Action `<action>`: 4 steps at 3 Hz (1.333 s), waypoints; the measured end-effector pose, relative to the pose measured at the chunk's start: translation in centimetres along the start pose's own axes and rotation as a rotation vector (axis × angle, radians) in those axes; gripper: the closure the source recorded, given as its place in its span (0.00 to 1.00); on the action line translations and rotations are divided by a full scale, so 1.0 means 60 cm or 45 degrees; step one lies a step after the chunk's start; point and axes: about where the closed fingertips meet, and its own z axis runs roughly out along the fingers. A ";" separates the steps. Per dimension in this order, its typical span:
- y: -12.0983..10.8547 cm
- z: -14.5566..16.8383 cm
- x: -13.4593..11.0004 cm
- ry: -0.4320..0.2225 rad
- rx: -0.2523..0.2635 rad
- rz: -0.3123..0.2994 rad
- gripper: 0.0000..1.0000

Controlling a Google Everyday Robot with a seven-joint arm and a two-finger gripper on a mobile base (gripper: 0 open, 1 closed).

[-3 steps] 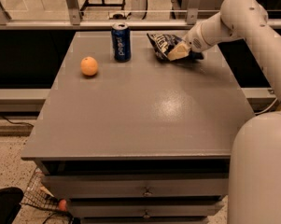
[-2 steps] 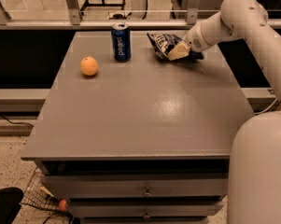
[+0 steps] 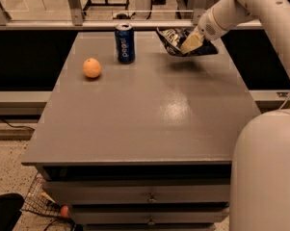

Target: Pick blue chip bag

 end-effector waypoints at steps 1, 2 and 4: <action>0.005 -0.045 -0.009 0.108 0.029 -0.029 1.00; 0.014 -0.096 -0.023 0.160 0.087 -0.078 1.00; 0.023 -0.187 -0.054 0.177 0.211 -0.149 1.00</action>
Offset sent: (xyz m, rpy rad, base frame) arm -0.0657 -0.0145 0.0863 -0.2336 -0.0399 -0.0425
